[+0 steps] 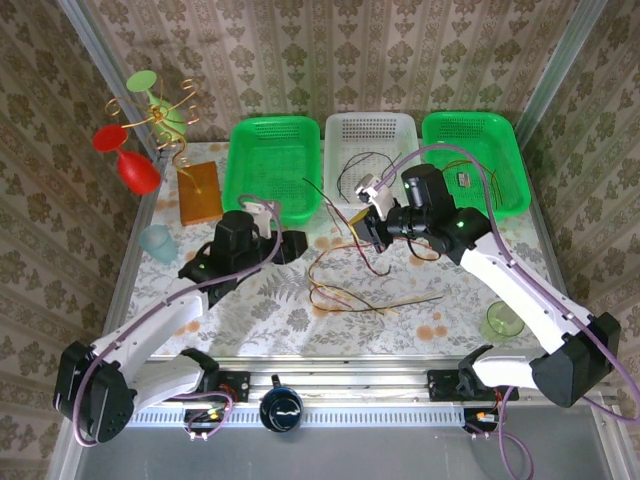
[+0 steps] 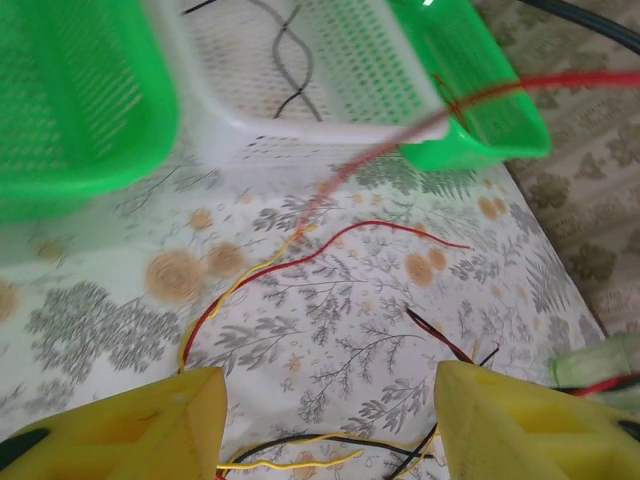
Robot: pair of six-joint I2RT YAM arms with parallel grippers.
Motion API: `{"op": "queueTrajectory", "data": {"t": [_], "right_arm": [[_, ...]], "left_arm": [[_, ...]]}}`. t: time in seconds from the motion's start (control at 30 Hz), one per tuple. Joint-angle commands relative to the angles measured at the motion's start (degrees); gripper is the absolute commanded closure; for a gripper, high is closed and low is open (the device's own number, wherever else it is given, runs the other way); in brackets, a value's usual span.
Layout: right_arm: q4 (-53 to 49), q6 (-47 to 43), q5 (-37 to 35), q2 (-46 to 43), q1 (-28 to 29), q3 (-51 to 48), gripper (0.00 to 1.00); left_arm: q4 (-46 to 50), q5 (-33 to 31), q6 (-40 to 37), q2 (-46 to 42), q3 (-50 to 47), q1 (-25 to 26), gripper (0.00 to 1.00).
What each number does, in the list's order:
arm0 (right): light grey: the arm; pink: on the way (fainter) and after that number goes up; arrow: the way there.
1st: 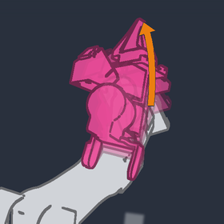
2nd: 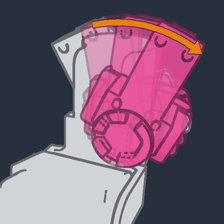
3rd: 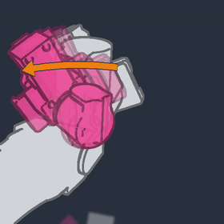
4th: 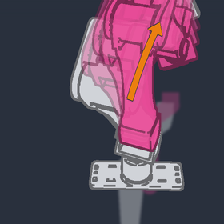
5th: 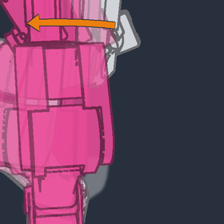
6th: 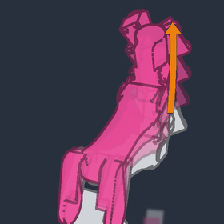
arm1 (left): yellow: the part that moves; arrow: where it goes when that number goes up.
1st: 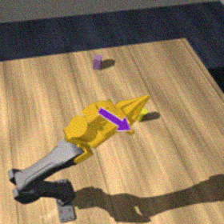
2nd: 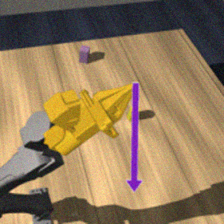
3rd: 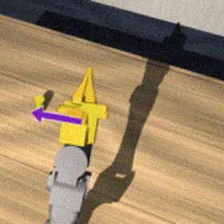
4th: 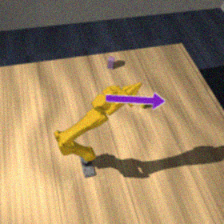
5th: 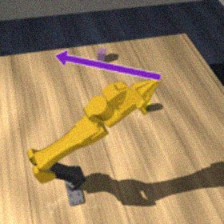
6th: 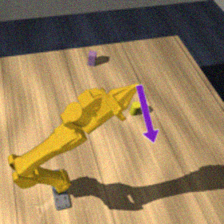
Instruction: Untangle the cables
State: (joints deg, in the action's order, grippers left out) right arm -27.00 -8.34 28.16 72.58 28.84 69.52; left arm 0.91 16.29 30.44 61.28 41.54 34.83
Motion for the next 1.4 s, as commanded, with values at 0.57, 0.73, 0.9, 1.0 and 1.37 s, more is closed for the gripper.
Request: {"op": "queueTrajectory", "data": {"t": [0.57,0.73,0.9,1.0,1.37], "right_arm": [[2.3,2.18,3.86,-6.55,-3.17,2.16,1.0],[2.15,2.75,4.6,-7.08,-3.18,2.14,1.0],[2.55,3.77,4.15,-7.93,-3.22,1.25,1.0],[3.52,4.71,3.79,-8.87,-3.24,0.15,1.0],[5.73,6.82,3.71,-10.1,-3.26,-2.89,1.0]], "left_arm": [[-39.89,9.92,-31.55,7.19,-3.55,1.84,0.44],[-48.76,11.69,-31.41,13.72,-1.71,1.85,0.44],[-58.0,12.96,-28.35,21.66,2.02,1.82,0.48],[-61.79,12.64,-26.23,25.61,4.11,1.66,0.52],[-66.51,13.87,-22.72,30.32,8.51,1.75,0.72]]}}
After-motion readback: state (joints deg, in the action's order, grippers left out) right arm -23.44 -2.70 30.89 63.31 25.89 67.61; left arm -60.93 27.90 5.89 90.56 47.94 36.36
